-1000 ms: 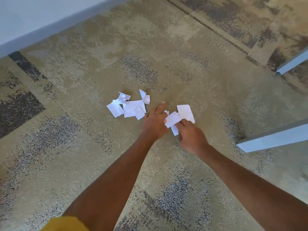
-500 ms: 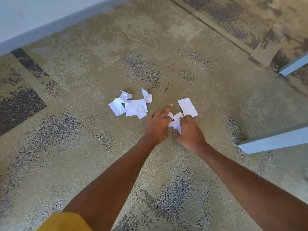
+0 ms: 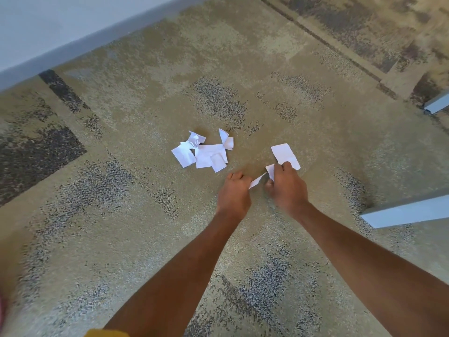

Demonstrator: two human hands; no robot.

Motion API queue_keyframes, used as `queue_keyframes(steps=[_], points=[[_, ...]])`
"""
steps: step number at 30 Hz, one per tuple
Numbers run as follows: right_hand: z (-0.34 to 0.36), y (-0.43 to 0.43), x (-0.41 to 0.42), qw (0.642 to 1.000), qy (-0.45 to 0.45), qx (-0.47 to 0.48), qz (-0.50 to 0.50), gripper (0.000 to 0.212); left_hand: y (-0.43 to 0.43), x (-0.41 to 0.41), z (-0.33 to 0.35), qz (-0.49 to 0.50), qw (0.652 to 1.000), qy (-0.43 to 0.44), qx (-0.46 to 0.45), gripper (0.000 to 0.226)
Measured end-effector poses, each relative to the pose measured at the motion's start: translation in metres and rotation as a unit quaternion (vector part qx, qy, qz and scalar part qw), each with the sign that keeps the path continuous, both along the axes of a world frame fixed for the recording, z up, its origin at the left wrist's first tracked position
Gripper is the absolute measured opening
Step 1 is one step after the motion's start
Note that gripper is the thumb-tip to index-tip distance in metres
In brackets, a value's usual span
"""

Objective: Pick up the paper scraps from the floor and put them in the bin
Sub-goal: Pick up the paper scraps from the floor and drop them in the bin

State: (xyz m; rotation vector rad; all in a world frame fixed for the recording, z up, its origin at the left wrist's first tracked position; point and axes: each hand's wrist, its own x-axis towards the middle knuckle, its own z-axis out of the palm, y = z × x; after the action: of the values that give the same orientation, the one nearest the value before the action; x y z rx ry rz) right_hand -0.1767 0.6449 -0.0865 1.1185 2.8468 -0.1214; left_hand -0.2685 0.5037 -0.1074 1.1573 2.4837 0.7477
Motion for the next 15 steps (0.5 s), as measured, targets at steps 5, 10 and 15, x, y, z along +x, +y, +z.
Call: queue_keyframes(steps=[5,10,15], points=[[0.004,0.009,-0.012,0.999,0.013,-0.024,-0.046,0.030,-0.033,0.008,0.009,0.133,0.977,-0.149,0.074,0.042],[0.006,-0.001,-0.013,0.990,0.063,-0.111,-0.061,0.016,-0.066,0.017,0.028,0.317,0.842,-0.406,0.162,0.040],[0.031,-0.068,-0.036,0.905,0.155,-0.371,-0.139,0.009,-0.101,0.008,0.049,0.404,0.696,-0.529,0.269,0.033]])
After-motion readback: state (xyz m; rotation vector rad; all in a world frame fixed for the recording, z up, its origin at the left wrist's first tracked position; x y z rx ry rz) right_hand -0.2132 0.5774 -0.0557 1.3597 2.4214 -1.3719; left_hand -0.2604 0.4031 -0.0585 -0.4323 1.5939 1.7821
